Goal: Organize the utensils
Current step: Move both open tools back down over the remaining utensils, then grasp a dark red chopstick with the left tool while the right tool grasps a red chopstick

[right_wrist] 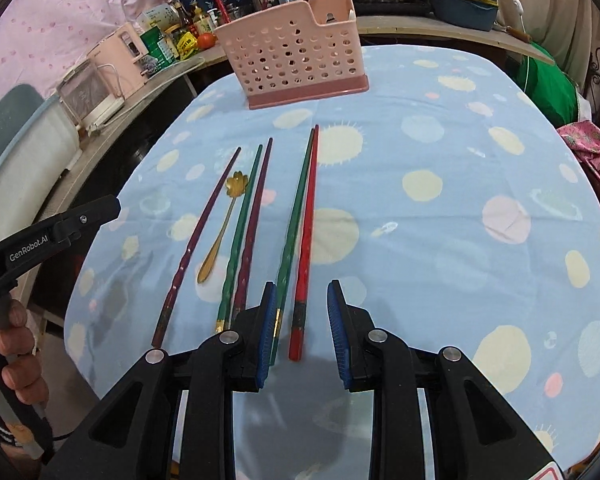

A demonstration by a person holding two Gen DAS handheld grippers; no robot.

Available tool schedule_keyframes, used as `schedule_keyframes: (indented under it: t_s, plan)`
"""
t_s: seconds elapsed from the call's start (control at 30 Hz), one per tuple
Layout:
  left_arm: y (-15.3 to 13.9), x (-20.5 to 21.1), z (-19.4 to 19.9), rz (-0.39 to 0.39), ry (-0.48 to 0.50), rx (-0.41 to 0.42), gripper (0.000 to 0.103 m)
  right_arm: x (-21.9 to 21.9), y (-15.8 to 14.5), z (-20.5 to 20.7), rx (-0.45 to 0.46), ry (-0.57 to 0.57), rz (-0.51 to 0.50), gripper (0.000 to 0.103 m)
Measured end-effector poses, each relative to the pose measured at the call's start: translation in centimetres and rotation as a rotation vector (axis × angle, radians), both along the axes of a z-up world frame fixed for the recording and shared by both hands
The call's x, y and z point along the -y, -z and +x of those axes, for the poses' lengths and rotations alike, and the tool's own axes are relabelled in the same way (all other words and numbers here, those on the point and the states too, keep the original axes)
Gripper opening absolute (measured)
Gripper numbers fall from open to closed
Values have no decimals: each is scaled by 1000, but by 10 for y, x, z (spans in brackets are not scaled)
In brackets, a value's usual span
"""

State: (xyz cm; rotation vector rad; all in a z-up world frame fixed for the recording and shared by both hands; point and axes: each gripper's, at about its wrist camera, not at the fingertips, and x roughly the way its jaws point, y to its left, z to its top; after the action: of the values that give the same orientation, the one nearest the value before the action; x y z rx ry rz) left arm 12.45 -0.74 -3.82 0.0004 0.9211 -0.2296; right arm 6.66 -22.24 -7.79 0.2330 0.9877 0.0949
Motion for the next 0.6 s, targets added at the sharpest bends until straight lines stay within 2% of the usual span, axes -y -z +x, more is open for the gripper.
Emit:
schedule_keyframes:
  t_s: [0.1,0.37,0.47,0.6]
  plan:
    - [12,1,-5,8,7,-22,26,-5,5,-1,-5,-6,-29,26]
    - [37,3,-19,16,33,-82,26,-7,15,-2,-27,-3,-16,26]
    - [44,5,-24,25,40,-94,38,-8,18,-2,-32,-1,-19,26]
    - [49,8,-27,41,56,-105,38,-7,21,-1,-41,0,-22,26]
